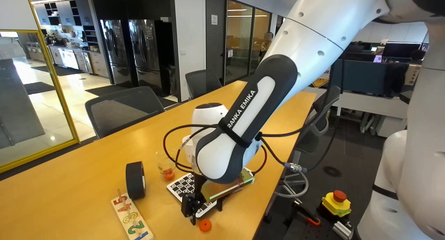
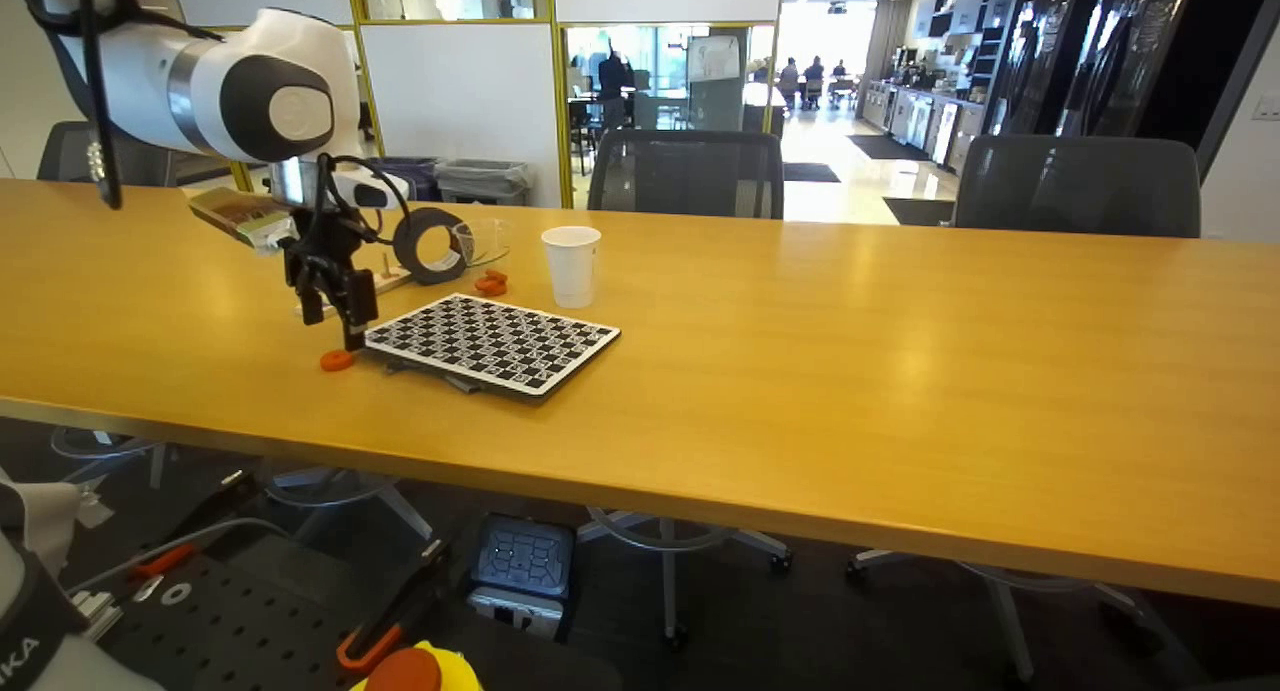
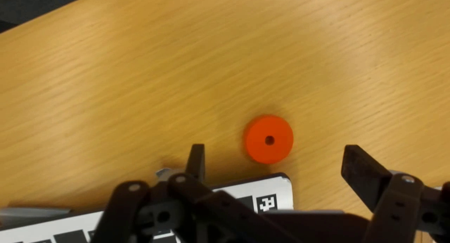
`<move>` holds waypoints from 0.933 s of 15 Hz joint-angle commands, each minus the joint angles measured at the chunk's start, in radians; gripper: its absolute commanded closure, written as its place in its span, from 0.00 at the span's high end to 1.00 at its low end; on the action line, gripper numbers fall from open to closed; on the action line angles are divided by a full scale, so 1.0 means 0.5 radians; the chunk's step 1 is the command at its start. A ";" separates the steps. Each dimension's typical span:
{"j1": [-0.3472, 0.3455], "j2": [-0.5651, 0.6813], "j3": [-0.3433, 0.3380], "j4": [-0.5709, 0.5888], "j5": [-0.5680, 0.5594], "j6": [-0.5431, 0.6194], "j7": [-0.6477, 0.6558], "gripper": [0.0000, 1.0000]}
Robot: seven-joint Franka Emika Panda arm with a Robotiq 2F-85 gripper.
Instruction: Put the blue disc in the white cup and the orange discs in the clear cup
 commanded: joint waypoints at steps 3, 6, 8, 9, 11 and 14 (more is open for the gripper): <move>0.060 0.045 0.003 -0.053 -0.048 0.230 0.119 1.00; 0.094 0.078 -0.026 -0.066 -0.136 0.307 0.206 1.00; 0.121 0.099 -0.052 -0.066 -0.221 0.338 0.281 1.00; 0.135 0.106 -0.066 -0.066 -0.264 0.345 0.319 1.00; 0.164 0.126 -0.099 -0.058 -0.347 0.354 0.394 1.00; 0.202 0.142 -0.148 -0.052 -0.468 0.350 0.502 1.00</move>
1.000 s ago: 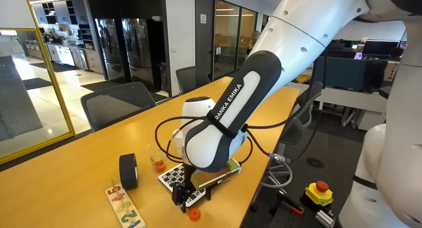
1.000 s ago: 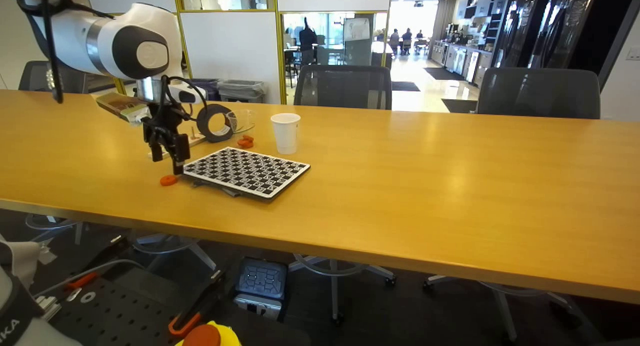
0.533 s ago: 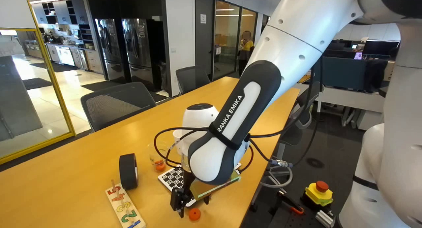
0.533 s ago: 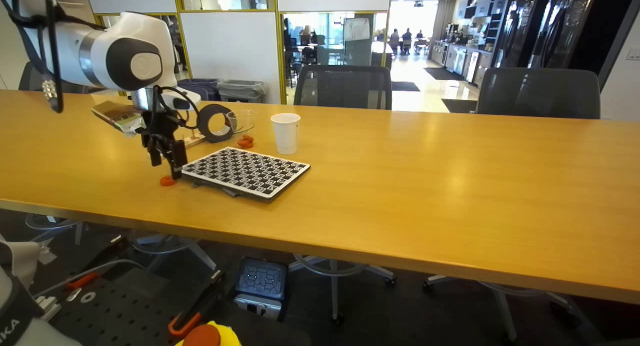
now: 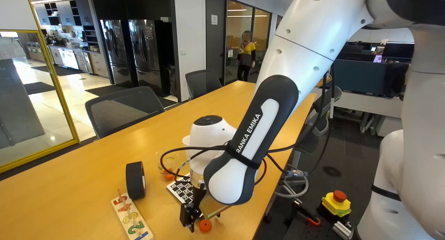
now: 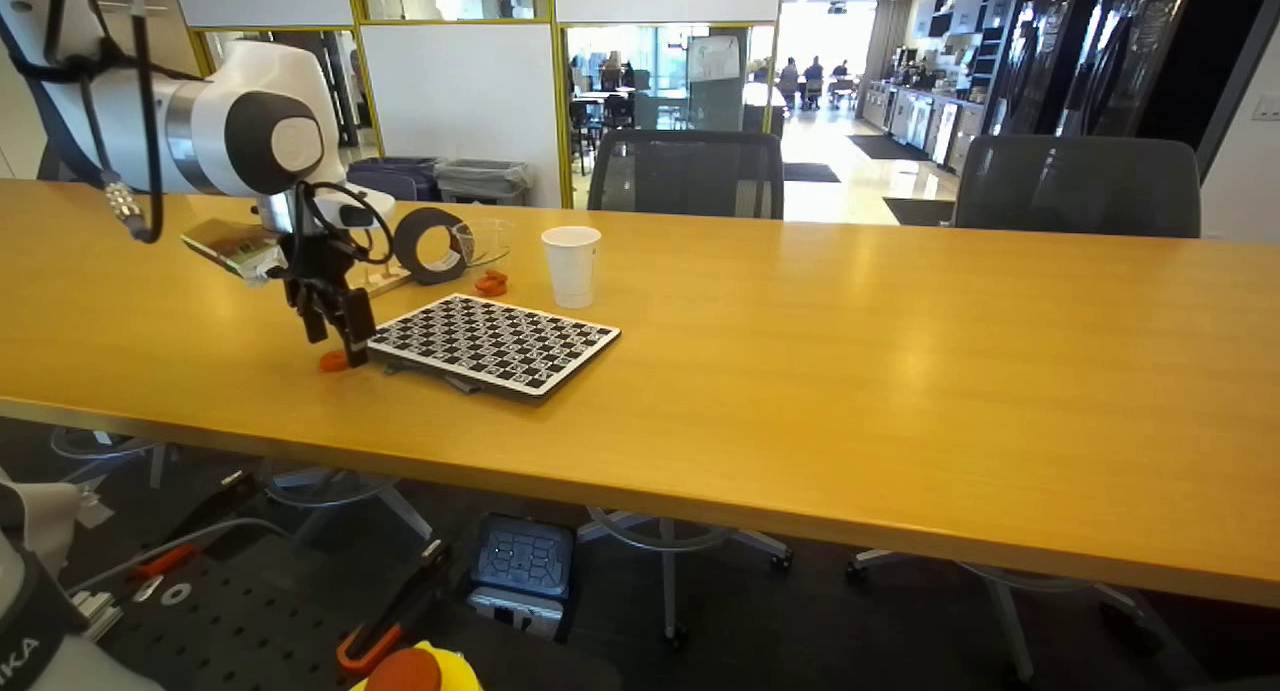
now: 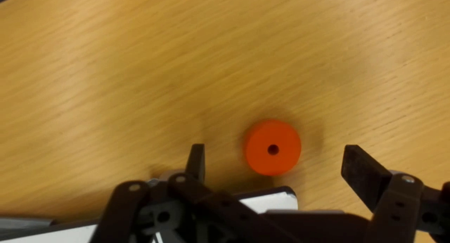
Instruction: Put the blue disc in the white cup and the orange discs in the clear cup
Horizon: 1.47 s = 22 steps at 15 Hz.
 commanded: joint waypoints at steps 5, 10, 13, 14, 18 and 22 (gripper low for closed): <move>0.114 0.022 -0.121 -0.008 -0.258 0.089 0.285 1.00; 0.128 0.038 -0.126 -0.006 -0.287 0.102 0.337 1.00; 0.135 0.038 -0.128 -0.009 -0.290 0.111 0.353 1.00; 0.136 0.036 -0.128 -0.010 -0.288 0.113 0.355 1.00; 0.161 0.037 -0.157 -0.014 -0.356 0.128 0.396 0.68; 0.169 0.024 -0.168 -0.014 -0.402 0.120 0.435 0.36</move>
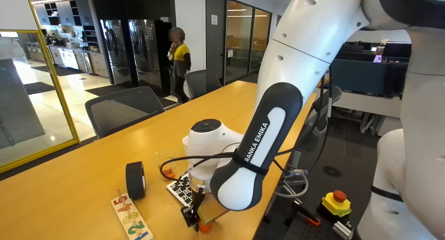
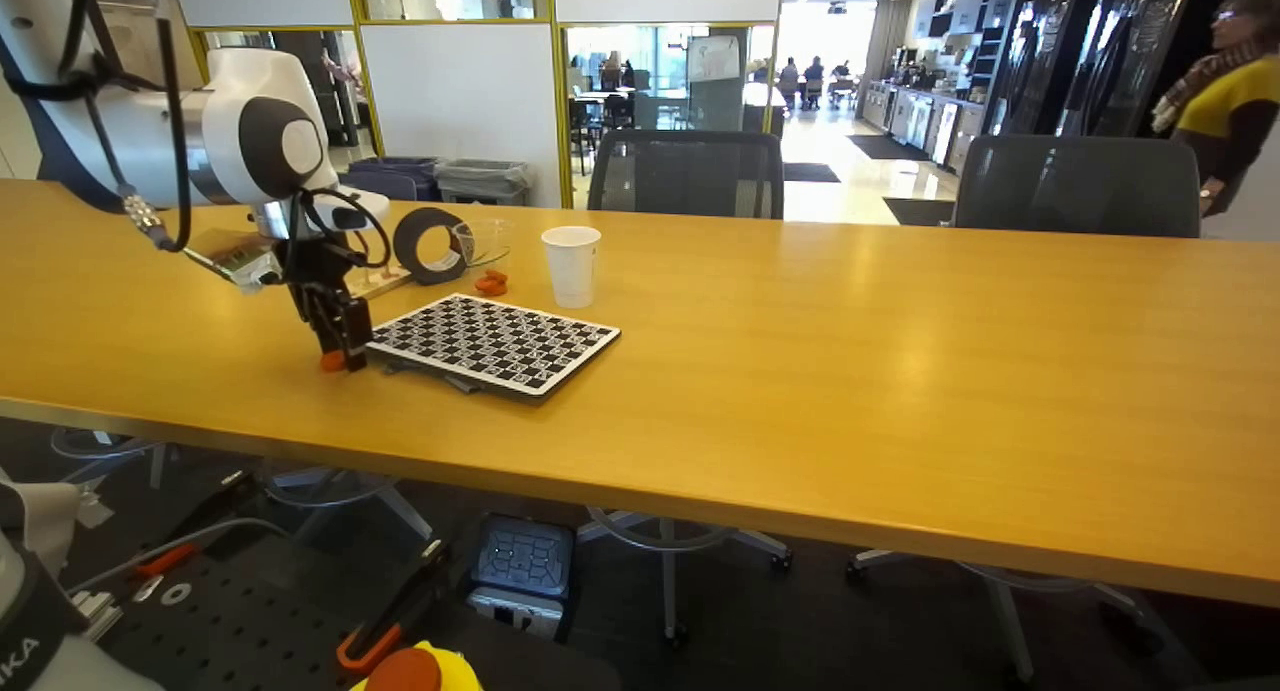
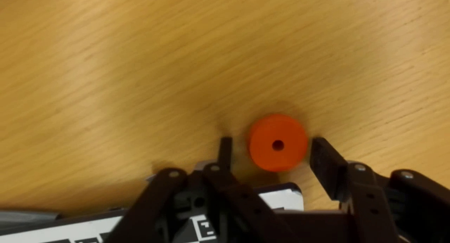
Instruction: Put the blue disc in the white cup and the orange discs in the clear cup
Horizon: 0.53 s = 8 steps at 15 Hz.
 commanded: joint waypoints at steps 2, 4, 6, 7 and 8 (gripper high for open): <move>0.055 -0.025 -0.056 -0.005 -0.139 -0.001 0.139 0.23; 0.050 -0.059 -0.055 0.001 -0.181 -0.059 0.166 0.21; 0.034 -0.111 -0.047 0.006 -0.217 -0.137 0.153 0.21; 0.018 -0.142 -0.024 0.025 -0.209 -0.228 0.106 0.21; 0.003 -0.168 -0.003 0.041 -0.201 -0.308 0.067 0.21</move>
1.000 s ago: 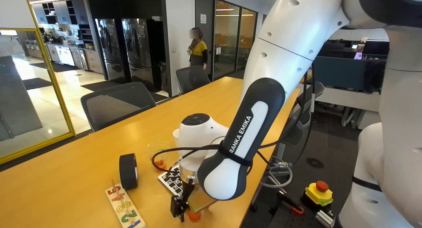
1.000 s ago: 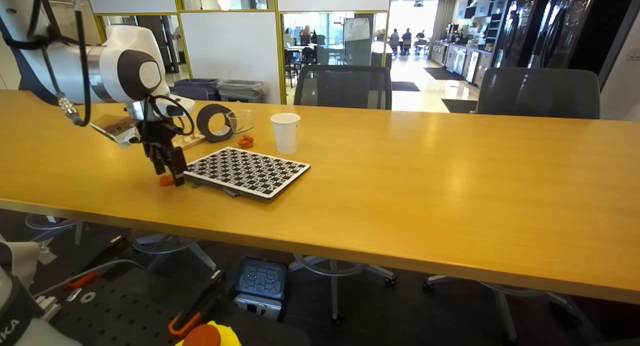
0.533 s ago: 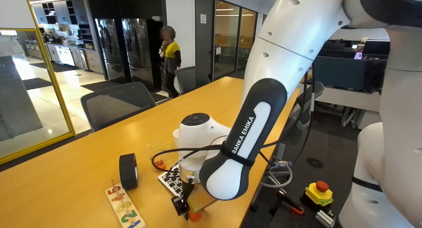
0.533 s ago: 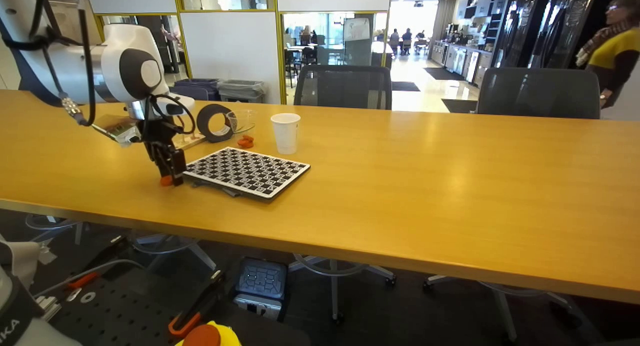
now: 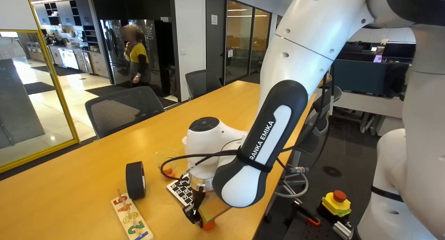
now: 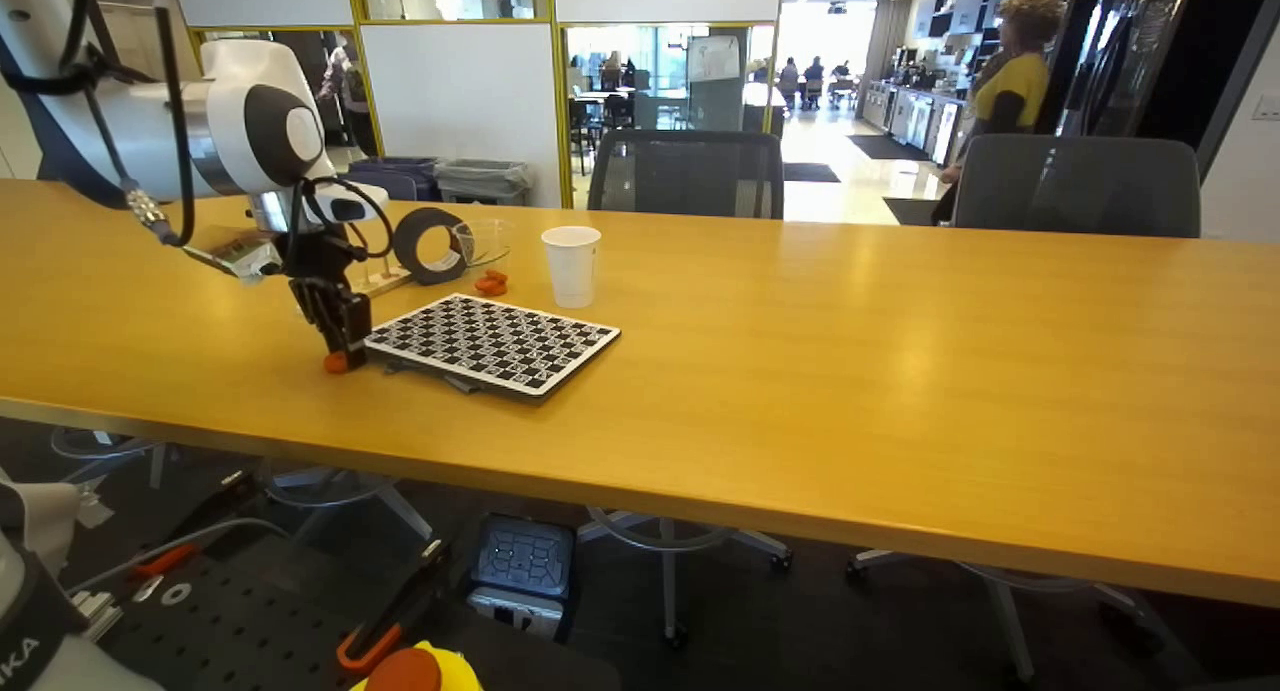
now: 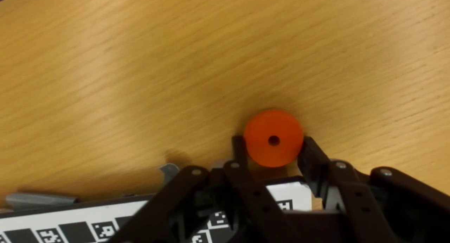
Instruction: Put the blue disc in the white cup and the orange discs in the clear cup
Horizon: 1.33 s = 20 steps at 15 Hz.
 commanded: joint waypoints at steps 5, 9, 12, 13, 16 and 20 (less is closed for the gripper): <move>-0.098 -0.315 0.116 0.214 -0.028 -0.677 -0.364 0.21; -0.218 -0.333 0.108 0.460 -0.015 -0.769 -0.710 0.21; -0.315 -0.254 0.083 0.628 0.002 -0.692 -0.970 0.21; -0.348 -0.206 0.070 0.701 0.022 -0.675 -1.071 0.21; -0.425 -0.051 0.048 0.923 0.114 -0.680 -1.351 0.21; -0.483 0.182 0.062 1.240 0.271 -0.760 -1.643 0.21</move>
